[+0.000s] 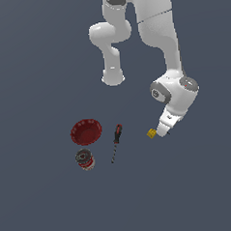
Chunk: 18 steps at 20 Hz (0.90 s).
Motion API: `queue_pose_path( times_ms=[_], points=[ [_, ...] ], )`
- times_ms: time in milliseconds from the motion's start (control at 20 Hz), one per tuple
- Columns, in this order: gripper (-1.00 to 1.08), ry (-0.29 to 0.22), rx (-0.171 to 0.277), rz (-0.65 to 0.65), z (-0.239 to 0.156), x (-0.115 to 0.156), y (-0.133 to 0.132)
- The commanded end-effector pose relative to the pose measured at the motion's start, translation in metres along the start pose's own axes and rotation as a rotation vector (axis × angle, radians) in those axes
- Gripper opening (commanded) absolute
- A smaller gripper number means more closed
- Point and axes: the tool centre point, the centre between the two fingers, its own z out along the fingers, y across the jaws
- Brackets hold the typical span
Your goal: Pick up a designated object from a clutter of objects.
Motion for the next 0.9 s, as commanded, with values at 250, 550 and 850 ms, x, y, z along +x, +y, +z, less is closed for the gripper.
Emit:
queue_pose_path(
  times_ms=[250,550,850],
  points=[
    [1.0,0.001,0.0,-0.001,0.0177,0.0006,-0.0001],
    [-1.0,0.001,0.0,-0.001,0.0177,0.0006,-0.0001],
    [-1.0,0.001,-0.001,0.0,0.0167,0.0002,0.0008]
  ],
)
